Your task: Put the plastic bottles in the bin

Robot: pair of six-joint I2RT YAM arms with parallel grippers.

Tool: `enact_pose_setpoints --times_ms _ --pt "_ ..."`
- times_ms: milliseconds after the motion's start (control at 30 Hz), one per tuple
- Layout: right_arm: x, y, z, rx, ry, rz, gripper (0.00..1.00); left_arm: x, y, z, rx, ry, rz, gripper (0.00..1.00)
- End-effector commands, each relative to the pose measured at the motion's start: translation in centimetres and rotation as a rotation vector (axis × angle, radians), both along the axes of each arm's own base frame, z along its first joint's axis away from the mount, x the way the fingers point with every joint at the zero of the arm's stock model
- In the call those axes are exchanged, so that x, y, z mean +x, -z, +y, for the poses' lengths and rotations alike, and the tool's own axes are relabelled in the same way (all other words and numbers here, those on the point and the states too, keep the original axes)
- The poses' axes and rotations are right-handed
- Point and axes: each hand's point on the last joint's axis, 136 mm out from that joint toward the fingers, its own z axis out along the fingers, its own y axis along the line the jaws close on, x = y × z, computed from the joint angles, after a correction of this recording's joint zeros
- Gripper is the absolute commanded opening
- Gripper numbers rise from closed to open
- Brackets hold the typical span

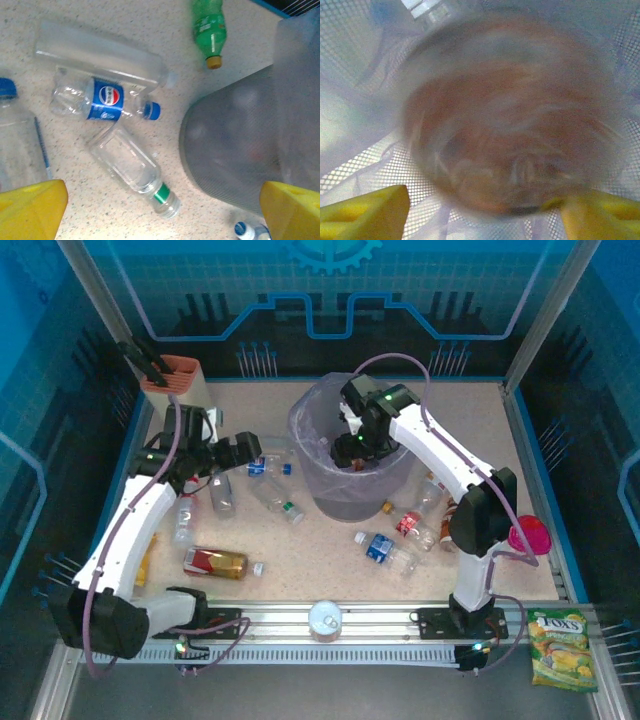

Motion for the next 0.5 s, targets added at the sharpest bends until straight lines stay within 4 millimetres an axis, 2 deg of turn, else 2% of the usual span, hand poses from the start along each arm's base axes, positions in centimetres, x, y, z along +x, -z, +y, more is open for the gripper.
enact_pose_setpoints --times_ms 0,100,200,333,467 --pt "0.5 -1.1 0.0 -0.001 0.027 -0.033 0.87 -0.5 -0.3 0.7 -0.011 -0.042 -0.038 0.99" --pt "0.7 -2.2 -0.5 -0.021 0.034 -0.056 0.96 -0.6 0.2 0.5 -0.021 -0.034 -0.027 0.99" --pt "0.8 -3.8 -0.5 -0.005 0.038 -0.093 1.00 -0.3 0.1 0.5 -0.012 -0.024 -0.022 0.99" --pt "0.6 -7.5 -0.3 0.064 0.039 -0.169 1.00 0.2 0.0 0.4 -0.013 -0.016 -0.030 0.99" --pt "0.4 -11.7 -1.7 0.081 0.103 -0.263 1.00 0.6 -0.1 0.1 -0.028 -0.011 -0.033 0.99"
